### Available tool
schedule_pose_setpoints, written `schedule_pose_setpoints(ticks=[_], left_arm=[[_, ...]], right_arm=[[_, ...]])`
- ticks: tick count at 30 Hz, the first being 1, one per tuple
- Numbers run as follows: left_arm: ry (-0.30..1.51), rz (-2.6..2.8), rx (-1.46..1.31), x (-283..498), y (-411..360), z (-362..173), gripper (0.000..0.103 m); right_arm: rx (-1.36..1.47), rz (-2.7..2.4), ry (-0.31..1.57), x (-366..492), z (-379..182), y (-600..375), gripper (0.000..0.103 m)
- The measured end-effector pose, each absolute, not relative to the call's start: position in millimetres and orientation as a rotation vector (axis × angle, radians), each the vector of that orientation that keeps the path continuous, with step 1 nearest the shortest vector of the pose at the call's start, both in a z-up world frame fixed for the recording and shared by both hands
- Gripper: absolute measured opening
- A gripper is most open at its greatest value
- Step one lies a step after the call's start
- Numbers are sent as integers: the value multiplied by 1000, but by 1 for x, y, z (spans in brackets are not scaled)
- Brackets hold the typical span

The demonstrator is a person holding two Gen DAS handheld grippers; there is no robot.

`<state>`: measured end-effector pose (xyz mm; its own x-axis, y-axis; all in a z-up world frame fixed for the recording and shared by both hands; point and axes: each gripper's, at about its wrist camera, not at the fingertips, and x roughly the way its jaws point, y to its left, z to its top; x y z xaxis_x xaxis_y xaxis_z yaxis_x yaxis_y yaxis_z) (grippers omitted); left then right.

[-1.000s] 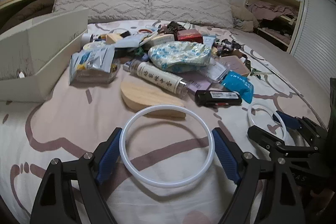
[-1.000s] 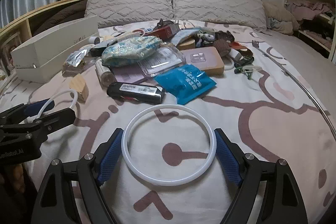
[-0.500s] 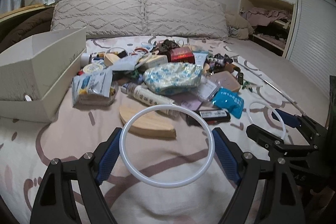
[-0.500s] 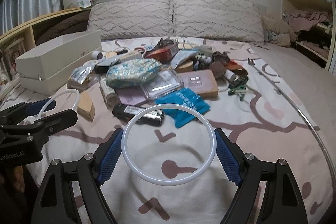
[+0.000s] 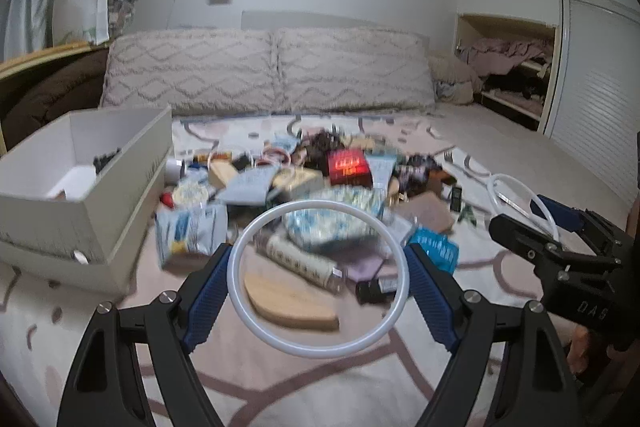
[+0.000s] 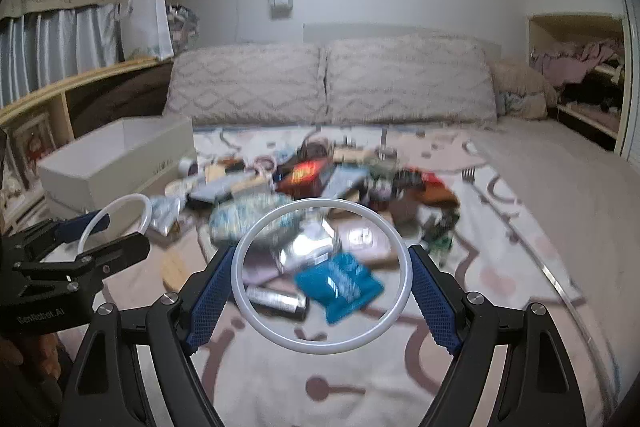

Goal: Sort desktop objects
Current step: 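Lift both white rings and carry them toward the white shoebox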

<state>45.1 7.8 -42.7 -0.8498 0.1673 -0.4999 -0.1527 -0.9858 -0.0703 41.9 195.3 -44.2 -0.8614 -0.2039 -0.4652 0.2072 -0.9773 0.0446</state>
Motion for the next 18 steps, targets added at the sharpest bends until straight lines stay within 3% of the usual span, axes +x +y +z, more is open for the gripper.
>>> schedule_pose_setpoints(ticks=[18], left_arm=[[-15, 2933, -536, 15, 9, 40, 84]], right_arm=[[484, -2865, 11, 19, 25, 194, 85]])
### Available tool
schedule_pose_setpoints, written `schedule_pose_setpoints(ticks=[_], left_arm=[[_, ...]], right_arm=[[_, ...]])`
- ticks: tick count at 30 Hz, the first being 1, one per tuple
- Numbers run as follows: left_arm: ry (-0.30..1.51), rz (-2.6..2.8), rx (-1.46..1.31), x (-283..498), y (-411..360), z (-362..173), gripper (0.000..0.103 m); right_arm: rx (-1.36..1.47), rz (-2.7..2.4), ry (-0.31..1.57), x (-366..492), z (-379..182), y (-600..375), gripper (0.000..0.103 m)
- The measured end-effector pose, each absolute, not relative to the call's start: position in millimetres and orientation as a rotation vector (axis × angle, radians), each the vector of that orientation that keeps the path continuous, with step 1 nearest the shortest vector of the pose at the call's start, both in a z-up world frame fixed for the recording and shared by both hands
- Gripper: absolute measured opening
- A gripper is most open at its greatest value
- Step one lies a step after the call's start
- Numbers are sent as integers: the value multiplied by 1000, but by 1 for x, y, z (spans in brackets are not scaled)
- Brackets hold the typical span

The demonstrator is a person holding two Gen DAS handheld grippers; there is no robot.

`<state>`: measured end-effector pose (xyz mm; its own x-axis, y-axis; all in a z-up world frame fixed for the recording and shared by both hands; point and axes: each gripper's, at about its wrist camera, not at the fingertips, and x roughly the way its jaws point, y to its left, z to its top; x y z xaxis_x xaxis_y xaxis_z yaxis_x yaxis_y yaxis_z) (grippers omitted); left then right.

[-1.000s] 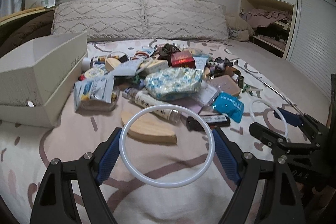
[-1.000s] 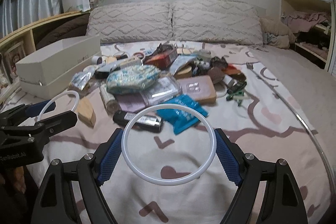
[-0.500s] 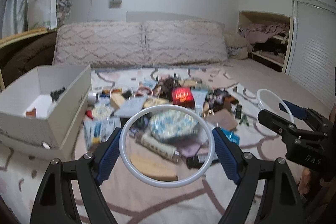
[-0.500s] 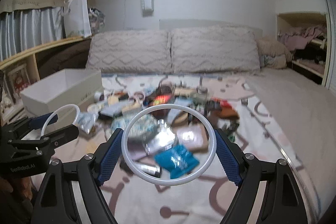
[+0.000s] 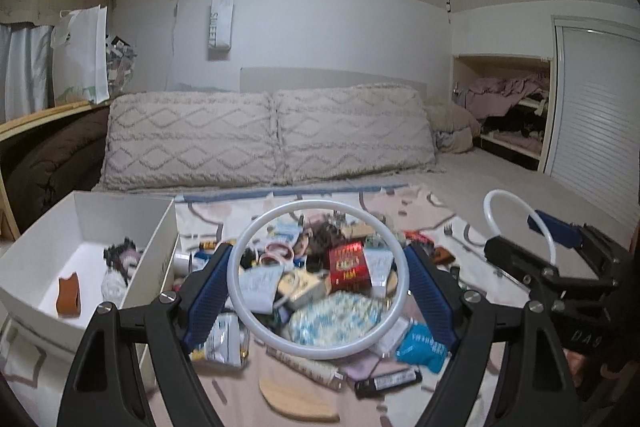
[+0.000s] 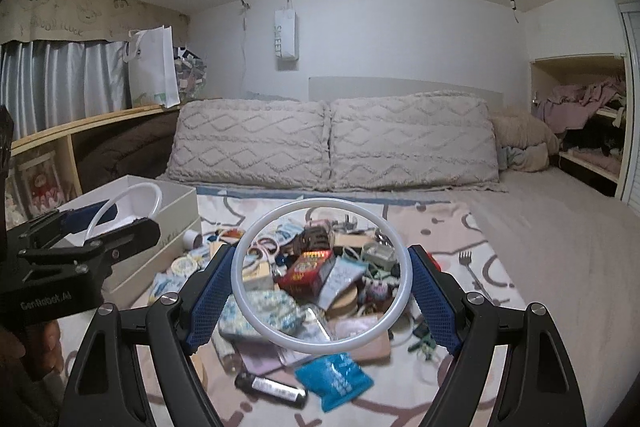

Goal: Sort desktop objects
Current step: 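Lift both white rings and carry them toward the white shoebox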

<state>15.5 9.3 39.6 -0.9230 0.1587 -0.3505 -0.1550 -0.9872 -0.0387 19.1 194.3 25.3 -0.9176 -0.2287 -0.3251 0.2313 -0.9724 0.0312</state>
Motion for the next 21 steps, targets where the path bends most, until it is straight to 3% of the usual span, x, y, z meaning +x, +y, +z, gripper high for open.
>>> schedule_pose_setpoints(ticks=[21], left_arm=[[-91, 3006, -535, -76, -36, 75, 84]], right_arm=[[554, -2819, -77, -70, 46, 176, 85]])
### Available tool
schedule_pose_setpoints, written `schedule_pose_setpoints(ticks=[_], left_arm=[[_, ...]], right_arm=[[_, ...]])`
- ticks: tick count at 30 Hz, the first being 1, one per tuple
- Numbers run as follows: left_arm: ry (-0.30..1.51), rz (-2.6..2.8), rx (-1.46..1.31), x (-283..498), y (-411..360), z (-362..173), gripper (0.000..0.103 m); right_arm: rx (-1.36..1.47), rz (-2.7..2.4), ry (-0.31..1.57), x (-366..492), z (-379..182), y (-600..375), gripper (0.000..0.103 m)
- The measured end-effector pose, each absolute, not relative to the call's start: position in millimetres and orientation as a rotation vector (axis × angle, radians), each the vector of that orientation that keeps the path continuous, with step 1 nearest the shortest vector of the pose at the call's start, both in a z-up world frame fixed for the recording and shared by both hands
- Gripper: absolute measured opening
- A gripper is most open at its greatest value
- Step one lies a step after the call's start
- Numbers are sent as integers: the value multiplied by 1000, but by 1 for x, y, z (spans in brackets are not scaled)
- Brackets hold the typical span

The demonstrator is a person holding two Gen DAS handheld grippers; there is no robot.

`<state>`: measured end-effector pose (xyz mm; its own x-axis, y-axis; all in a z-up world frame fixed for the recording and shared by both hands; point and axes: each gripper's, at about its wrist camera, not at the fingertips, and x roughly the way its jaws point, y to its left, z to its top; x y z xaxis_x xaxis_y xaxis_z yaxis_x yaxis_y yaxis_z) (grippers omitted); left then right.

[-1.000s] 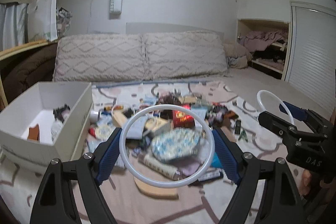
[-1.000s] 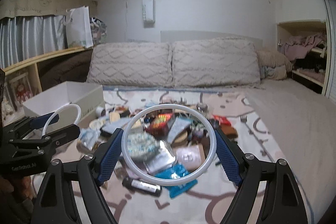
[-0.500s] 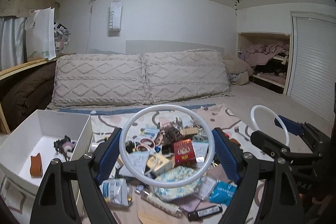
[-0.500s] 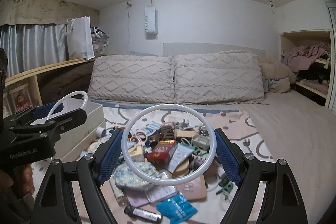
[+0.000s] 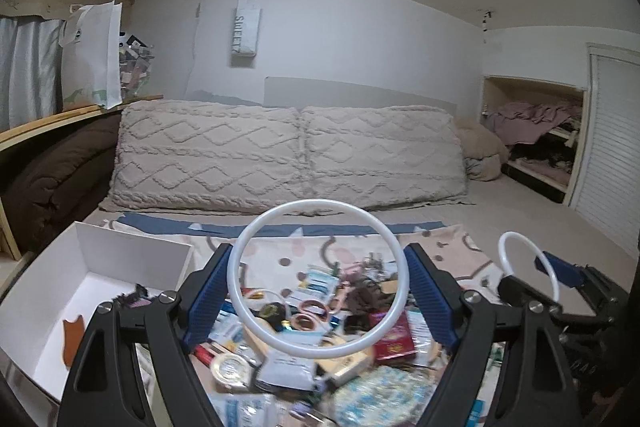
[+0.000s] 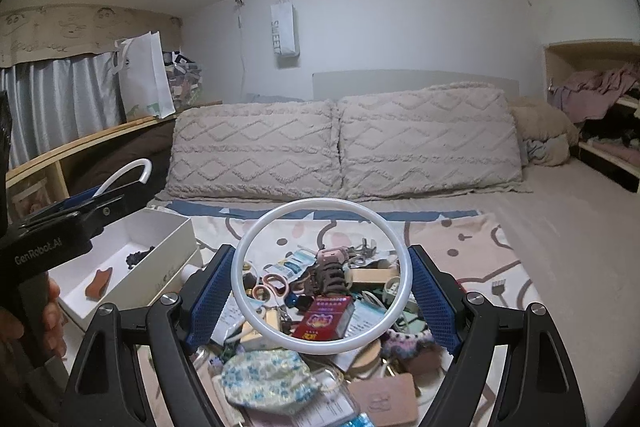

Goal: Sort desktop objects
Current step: 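Lift both white rings and carry them toward the white shoebox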

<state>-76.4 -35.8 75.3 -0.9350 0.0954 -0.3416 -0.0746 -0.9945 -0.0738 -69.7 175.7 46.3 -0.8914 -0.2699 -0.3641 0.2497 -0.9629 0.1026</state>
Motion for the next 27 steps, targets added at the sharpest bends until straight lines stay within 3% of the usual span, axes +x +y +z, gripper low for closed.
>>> schedule_pose_setpoints(ticks=[20, 27], left_arm=[[-204, 3170, -700, -111, -145, 51, 84], [-197, 3211, -733, -114, -170, 47, 84]], right_arm=[[755, -2630, 1, -131, 36, 78, 85], [823, -2558, -70, -149, 31, 50, 85]])
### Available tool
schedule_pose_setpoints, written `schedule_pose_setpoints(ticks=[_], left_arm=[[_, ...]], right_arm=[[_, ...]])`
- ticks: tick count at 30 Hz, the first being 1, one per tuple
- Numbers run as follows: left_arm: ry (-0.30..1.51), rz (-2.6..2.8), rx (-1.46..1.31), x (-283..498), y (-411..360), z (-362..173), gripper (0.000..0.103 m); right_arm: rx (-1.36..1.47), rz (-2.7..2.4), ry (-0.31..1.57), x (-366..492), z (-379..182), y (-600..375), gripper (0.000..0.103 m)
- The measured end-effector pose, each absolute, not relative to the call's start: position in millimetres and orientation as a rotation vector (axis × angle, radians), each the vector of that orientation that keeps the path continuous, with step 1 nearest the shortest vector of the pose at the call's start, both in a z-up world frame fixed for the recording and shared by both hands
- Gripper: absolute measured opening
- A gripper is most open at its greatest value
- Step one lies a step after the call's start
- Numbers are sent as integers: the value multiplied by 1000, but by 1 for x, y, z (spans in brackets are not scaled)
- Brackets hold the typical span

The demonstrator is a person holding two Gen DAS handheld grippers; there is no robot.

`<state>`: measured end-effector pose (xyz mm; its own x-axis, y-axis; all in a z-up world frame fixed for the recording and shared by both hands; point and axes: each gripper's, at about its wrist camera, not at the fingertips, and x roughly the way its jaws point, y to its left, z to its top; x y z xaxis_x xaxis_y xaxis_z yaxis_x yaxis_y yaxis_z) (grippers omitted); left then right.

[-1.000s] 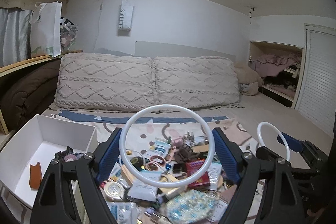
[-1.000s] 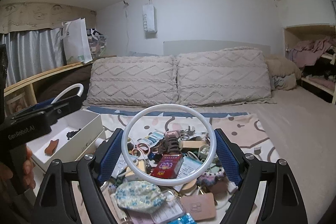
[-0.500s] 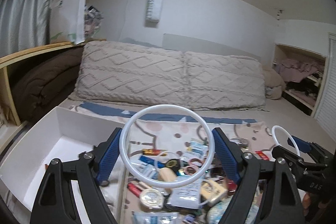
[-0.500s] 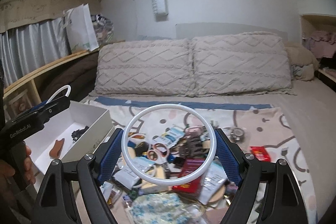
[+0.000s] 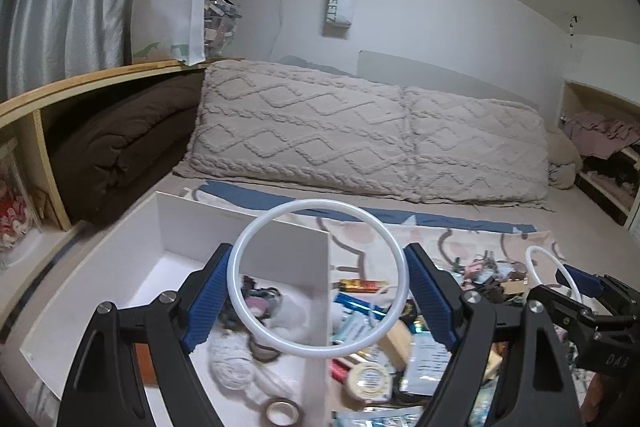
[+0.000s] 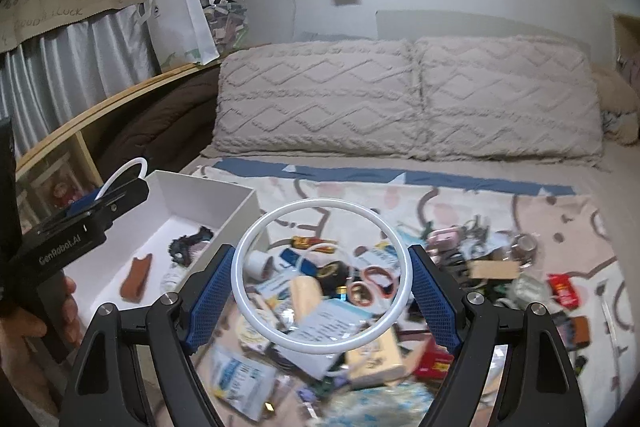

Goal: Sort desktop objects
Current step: 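Lift both white rings and carry them toward the white shoebox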

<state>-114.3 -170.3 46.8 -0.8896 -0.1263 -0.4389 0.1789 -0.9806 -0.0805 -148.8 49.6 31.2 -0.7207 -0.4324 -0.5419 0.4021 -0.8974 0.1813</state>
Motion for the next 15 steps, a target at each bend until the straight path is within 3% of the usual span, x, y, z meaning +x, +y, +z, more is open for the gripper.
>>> schedule_pose_setpoints(ticks=[7, 15], left_arm=[[181, -2819, 694, -115, -209, 36, 84], [320, -2724, 684, -104, -260, 23, 84]], right_arm=[[893, -2500, -106, -162, 26, 17, 85], [917, -2448, -67, -165, 28, -29, 85]])
